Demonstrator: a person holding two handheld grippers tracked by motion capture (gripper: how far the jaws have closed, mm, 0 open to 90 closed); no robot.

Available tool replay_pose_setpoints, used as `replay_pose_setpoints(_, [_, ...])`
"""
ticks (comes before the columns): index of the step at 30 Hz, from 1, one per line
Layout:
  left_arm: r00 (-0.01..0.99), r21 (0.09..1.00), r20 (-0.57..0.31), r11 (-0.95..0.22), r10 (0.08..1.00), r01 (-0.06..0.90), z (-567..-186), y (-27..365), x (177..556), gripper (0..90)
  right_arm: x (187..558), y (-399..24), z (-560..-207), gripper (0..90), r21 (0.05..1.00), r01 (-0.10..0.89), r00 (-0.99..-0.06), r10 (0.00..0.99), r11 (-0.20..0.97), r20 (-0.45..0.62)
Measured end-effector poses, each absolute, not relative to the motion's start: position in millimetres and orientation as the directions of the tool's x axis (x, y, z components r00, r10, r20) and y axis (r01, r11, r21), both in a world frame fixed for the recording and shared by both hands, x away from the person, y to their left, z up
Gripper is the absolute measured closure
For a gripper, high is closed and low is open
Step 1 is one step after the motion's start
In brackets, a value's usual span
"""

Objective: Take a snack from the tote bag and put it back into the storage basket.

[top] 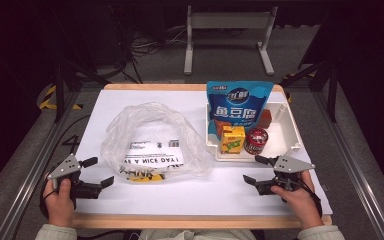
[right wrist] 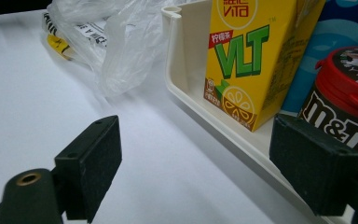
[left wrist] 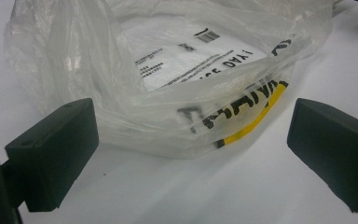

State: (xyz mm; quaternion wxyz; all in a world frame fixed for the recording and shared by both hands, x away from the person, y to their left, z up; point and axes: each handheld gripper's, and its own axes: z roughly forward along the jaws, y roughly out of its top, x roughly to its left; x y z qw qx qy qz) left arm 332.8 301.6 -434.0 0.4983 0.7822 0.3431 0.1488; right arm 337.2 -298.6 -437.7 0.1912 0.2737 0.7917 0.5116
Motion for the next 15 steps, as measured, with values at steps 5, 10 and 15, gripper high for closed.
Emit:
replay_pose_setpoints(5, [0.721, 0.881, -0.110, -0.269, 0.684, 0.389, -434.3, 301.2, 333.1, 2.6, 338.0, -298.5, -438.6, 17.8, 0.910, 0.244, -0.778, 0.628, 0.335, -0.024])
replay_pose_setpoints(10, [0.722, 0.881, -0.112, -0.267, 0.683, 0.390, -434.4, 301.1, 333.4, 2.6, 339.3, -298.5, -439.3, 17.8, 0.906, 0.251, -0.771, 0.636, 0.341, -0.026])
replay_pose_setpoints(15, [0.723, 0.880, -0.109, -0.271, 0.683, 0.389, -434.7, 301.0, 333.8, 2.6, 338.8, -298.8, -438.6, 17.8, 0.907, 0.253, -0.771, 0.636, 0.336, -0.021])
